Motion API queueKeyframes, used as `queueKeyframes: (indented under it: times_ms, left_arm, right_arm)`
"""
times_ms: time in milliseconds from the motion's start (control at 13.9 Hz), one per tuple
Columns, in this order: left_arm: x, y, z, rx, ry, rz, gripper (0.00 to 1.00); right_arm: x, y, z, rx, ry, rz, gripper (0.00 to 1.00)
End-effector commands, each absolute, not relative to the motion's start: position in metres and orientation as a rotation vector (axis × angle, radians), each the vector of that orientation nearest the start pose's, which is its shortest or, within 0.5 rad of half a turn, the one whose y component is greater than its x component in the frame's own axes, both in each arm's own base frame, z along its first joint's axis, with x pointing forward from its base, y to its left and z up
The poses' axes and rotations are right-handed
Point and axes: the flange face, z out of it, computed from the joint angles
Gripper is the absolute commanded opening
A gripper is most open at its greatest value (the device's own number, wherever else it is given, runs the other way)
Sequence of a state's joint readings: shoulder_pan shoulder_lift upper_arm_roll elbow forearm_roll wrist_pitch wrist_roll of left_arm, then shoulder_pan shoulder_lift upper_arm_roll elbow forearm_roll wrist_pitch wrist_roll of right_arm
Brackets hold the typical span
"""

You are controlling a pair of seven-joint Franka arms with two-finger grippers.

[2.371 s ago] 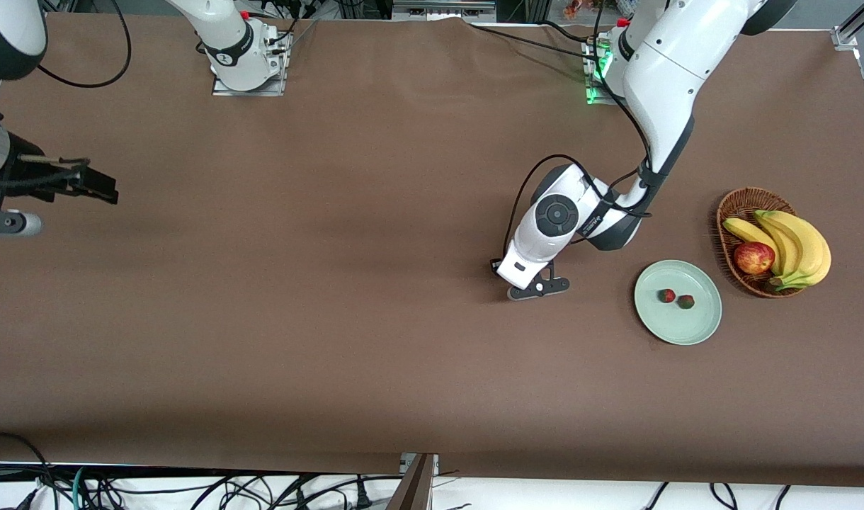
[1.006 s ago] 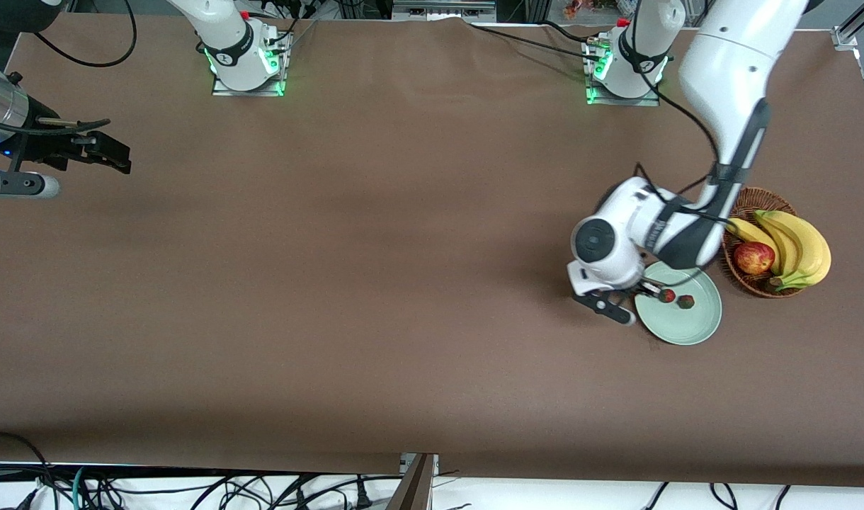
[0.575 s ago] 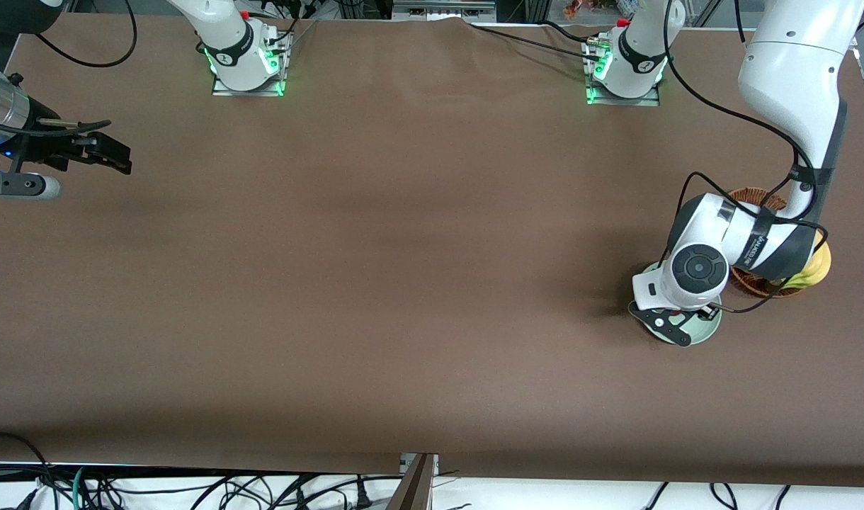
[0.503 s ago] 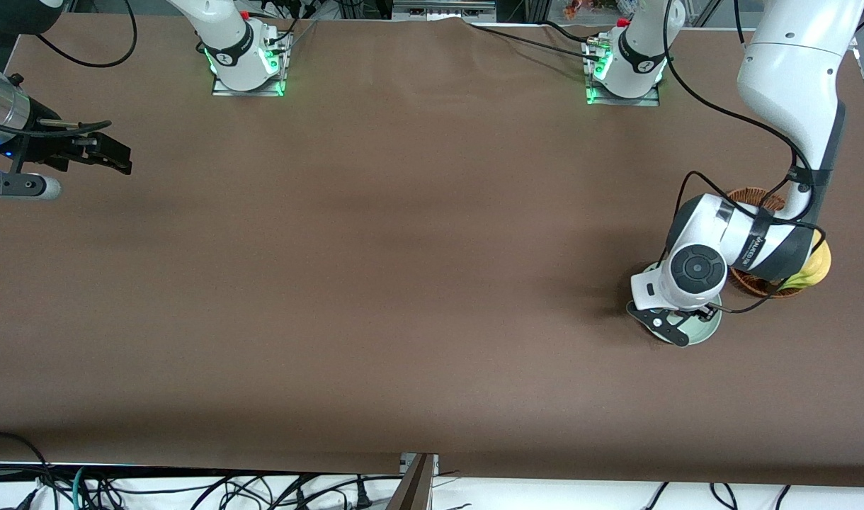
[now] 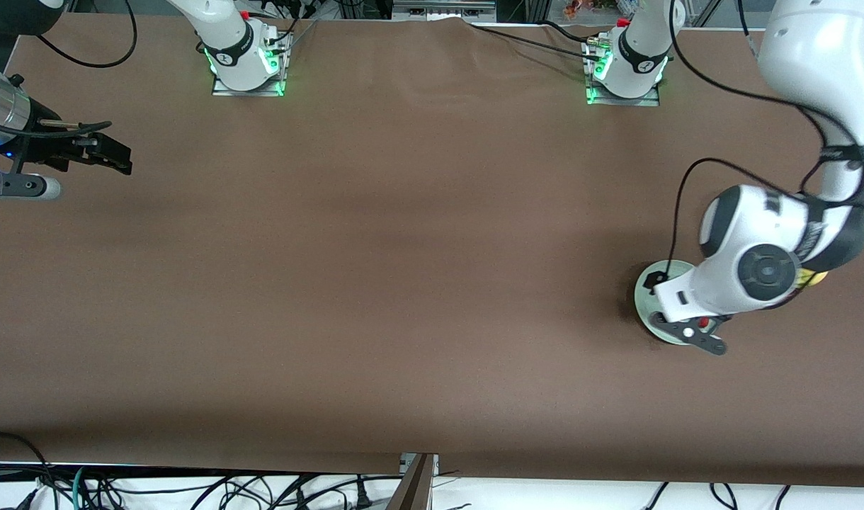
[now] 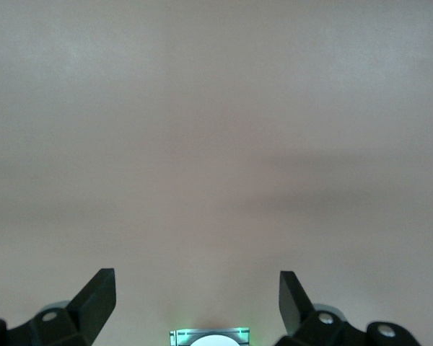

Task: Collect all strawberries into plate
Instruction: 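Open the left gripper to drop the strawberry onto the plate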

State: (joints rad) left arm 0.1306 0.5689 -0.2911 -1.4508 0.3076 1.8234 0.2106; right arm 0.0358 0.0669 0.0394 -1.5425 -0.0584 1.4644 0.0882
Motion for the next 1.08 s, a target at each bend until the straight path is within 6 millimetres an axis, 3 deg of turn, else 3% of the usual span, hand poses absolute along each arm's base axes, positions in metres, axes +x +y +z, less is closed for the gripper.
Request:
queueKeyframes:
  times_ms: [0,72,287,503,575,647,790,1006]
  left_arm:
    - [0.679,-0.054,0.440,-2.941,0.605,0.290,1.00]
    - [0.676,-0.053,0.471,-2.939,0.584,0.262,1.00]
    - [0.656,-0.051,0.532,-3.017,0.541,0.244,1.00]
    - [0.632,-0.028,0.584,-3.130,0.348,0.138,1.00]
    - [0.612,-0.013,0.597,-3.154,0.240,0.132,1.00]
    - [0.588,-0.010,0.599,-3.166,0.193,0.131,1.00]
    - [0.559,0.012,0.612,-3.165,0.119,-0.072,1.00]
    - [0.533,-0.003,0.616,-3.152,0.162,-0.086,1.00]
  right_arm:
    - [0.561,0.035,0.597,-3.220,0.040,0.213,1.00]
    - [0.561,0.035,0.597,-3.220,0.040,0.213,1.00]
    - [0.562,0.034,0.597,-3.221,0.042,0.208,1.00]
    - [0.562,0.034,0.597,-3.221,0.044,0.206,1.00]
    - [0.562,0.034,0.597,-3.220,0.044,0.206,1.00]
    - [0.562,0.034,0.597,-3.218,0.044,0.206,1.00]
    - [0.562,0.034,0.597,-3.216,0.049,0.206,1.00]
    - [0.562,0.034,0.597,-3.218,0.049,0.201,1.00]
